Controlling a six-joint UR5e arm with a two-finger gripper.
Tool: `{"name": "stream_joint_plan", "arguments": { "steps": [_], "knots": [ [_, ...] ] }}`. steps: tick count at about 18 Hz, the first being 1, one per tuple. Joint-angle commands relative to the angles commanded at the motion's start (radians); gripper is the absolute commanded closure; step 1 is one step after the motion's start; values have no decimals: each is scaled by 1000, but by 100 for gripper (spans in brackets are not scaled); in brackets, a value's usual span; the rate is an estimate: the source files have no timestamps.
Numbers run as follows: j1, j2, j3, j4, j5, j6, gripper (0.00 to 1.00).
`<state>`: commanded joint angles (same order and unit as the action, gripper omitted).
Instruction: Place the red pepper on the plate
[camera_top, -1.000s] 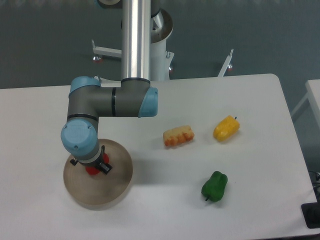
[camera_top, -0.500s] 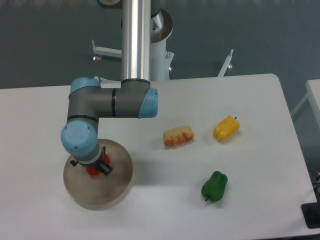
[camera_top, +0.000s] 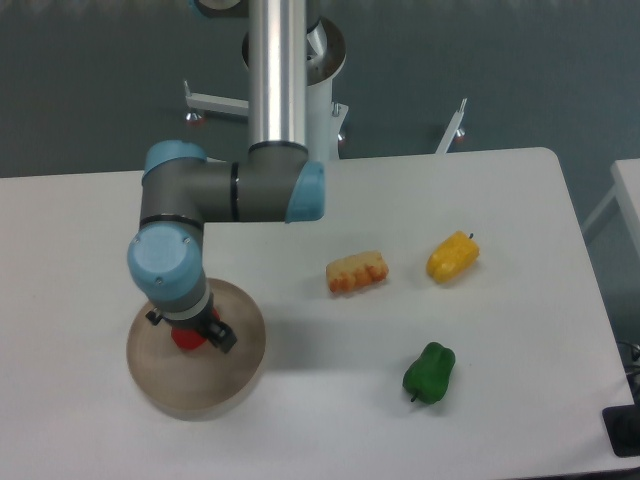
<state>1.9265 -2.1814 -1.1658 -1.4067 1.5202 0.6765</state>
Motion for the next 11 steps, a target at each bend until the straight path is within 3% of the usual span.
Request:
{"name": "stream_joint_plan", "arguments": {
  "steps": [6, 11],
  "knots": [
    [178, 0, 74, -2, 0, 184, 0],
    [310, 0, 92, 32, 3, 408, 0]
  ]
}}
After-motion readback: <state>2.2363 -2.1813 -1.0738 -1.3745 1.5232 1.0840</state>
